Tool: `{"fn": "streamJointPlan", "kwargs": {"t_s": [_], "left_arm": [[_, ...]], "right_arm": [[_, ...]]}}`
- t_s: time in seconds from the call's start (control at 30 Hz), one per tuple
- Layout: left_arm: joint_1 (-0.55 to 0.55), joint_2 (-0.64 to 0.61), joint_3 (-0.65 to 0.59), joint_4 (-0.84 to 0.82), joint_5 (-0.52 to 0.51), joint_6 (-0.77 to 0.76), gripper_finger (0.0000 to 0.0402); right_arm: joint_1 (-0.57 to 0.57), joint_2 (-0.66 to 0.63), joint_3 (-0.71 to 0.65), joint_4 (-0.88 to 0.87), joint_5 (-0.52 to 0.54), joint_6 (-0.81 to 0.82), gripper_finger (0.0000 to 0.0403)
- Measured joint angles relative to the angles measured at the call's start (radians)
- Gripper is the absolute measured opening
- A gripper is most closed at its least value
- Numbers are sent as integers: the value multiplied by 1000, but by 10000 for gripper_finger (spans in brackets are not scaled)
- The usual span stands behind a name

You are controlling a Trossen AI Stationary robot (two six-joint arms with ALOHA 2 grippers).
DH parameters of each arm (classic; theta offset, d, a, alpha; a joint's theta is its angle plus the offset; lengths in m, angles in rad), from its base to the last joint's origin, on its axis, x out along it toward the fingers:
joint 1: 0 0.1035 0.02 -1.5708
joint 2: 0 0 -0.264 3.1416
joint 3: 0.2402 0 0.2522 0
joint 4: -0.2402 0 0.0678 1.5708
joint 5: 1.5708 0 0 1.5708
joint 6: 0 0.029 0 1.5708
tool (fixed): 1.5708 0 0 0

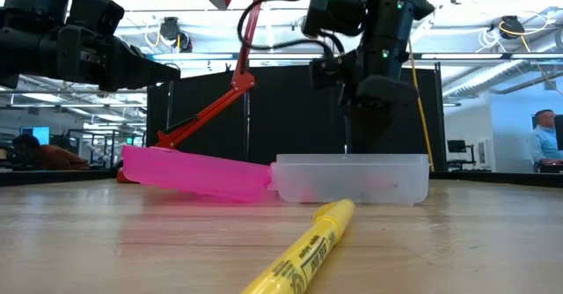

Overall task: Pick & place school supplies into a supply box
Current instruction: Put the yellow pen in the pink box

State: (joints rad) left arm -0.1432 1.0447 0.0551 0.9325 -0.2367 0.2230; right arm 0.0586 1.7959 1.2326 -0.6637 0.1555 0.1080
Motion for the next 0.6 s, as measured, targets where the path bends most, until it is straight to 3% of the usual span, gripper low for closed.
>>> {"fn": "streamJointPlan", "kwargs": {"t_s": [0.6], "left_arm": [[0,0,0,0,0,-4,47]], "right_arm": [[-1,35,-20,36,0,37,0]]}}
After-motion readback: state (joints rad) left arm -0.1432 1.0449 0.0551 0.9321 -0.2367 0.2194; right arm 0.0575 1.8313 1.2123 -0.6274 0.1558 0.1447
